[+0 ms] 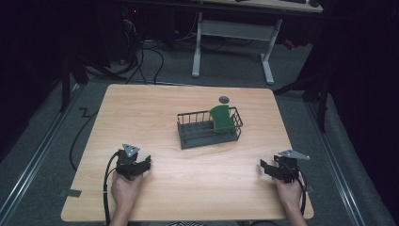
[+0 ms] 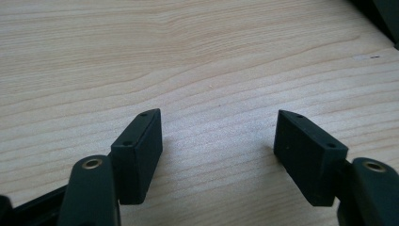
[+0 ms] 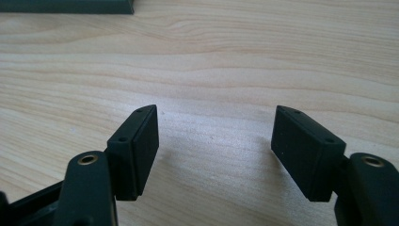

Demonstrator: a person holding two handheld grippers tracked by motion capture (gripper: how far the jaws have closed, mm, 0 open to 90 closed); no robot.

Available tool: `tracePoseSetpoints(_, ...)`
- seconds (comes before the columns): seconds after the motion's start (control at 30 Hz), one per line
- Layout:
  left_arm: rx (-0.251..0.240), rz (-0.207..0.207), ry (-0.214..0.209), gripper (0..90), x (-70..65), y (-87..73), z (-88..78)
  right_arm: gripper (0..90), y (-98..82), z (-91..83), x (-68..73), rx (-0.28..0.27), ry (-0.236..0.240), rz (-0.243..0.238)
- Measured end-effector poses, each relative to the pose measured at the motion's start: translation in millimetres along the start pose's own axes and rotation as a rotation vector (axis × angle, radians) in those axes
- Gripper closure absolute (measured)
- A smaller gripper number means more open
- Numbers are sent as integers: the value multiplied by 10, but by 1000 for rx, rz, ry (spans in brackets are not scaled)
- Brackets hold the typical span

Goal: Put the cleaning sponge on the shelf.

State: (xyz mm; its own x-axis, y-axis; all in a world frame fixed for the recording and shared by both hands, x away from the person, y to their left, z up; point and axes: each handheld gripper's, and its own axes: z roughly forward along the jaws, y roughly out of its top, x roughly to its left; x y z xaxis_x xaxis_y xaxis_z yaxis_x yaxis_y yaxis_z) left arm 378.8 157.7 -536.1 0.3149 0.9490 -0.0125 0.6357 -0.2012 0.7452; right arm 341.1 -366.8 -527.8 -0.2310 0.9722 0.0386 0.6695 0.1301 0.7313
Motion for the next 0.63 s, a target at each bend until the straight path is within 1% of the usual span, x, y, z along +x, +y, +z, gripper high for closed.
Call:
tracePoseSetpoints(0.07,0,0,0,333,0,0,0,327,-9,14,17,4,-14,-11)
tracePoseSetpoints(0.2,0,1,0,333,0,0,0,329,-9,22,56,11,-38,-48)
tracePoseSetpoints(0.27,-1,-1,0,333,0,0,0,332,-11,21,57,12,-37,-40)
tracePoseSetpoints(0.63,-1,-1,-1,331,-1,-2,-1,330,-12,20,58,13,-39,-39)
